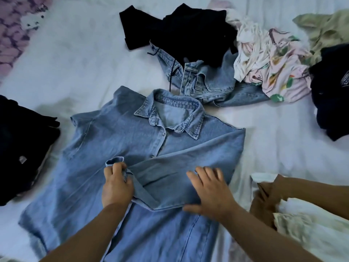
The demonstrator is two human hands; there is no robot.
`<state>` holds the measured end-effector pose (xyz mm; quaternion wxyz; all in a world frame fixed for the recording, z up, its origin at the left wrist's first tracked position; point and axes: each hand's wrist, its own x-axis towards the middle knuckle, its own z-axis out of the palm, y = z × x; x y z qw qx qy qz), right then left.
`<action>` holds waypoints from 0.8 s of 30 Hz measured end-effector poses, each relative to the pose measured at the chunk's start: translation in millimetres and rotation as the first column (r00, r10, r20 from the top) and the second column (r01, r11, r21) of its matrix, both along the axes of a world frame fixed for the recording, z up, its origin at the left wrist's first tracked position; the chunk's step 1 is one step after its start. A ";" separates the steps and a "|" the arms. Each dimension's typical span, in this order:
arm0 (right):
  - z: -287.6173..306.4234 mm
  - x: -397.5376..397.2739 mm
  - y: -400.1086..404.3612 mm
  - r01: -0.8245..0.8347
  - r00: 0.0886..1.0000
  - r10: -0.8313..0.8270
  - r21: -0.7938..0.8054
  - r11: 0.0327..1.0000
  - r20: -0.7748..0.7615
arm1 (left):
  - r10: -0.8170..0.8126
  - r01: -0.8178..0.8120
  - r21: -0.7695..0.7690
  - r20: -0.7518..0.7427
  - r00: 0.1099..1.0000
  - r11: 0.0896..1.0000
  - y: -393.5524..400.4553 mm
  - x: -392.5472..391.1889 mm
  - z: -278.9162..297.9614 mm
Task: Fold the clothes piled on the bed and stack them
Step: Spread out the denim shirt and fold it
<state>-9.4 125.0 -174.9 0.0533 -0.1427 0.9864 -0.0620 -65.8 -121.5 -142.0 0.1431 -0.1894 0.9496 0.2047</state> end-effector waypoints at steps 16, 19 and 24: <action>45.0 28.5 45.0 0.406 0.796 -0.558 0.480 0.778 0.232 | -0.028 0.027 -0.021 -0.056 0.998 0.999 -71.2 45.5 19.3; 36.0 29.6 14.7 0.545 0.714 -0.647 0.368 0.753 0.266 | -0.008 0.007 -0.012 -0.093 0.996 1.000 -78.9 59.5 17.7; 19.0 30.2 -8.3 0.716 0.612 -0.765 0.269 0.644 0.202 | -0.008 0.021 0.059 -0.214 0.977 0.998 -88.9 60.7 16.2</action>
